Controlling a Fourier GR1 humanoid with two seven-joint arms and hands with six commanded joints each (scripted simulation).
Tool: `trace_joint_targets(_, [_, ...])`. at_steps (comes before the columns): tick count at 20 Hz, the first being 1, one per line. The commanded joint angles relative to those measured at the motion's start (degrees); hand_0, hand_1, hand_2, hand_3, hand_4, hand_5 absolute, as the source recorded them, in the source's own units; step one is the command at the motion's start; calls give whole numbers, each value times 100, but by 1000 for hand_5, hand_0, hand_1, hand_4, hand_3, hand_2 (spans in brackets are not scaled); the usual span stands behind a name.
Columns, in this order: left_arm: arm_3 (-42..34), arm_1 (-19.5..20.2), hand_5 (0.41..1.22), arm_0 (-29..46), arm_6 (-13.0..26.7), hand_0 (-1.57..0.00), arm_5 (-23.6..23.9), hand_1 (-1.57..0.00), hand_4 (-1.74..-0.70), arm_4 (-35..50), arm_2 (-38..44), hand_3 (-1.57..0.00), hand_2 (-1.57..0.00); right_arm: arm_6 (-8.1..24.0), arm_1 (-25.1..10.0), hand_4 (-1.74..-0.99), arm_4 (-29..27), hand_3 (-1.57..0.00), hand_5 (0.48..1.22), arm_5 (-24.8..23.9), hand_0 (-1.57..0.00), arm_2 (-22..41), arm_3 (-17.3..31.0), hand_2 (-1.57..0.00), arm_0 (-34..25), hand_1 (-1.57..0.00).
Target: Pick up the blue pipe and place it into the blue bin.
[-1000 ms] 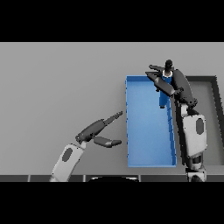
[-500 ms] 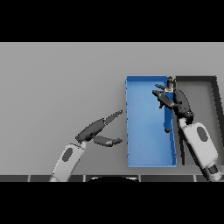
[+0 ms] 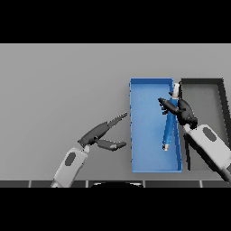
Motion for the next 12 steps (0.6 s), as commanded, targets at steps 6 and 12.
trace_joint_targets(6, [-72, 73, 495, 104, -9, 1, -27, 1, -927, 54, 33, 1, 1, 0, -732, -1219, 193, -48, 870, 673, -181, 1570, 47, -165, -879, -171])
trace_joint_targets(12, [-82, 81, 496, 65, 7, 1, -52, 1, -931, 88, 53, 1, 1, 0, -890, -1125, -34, -12, 747, 846, -47, 2428, 177, -42, -1474, -44])
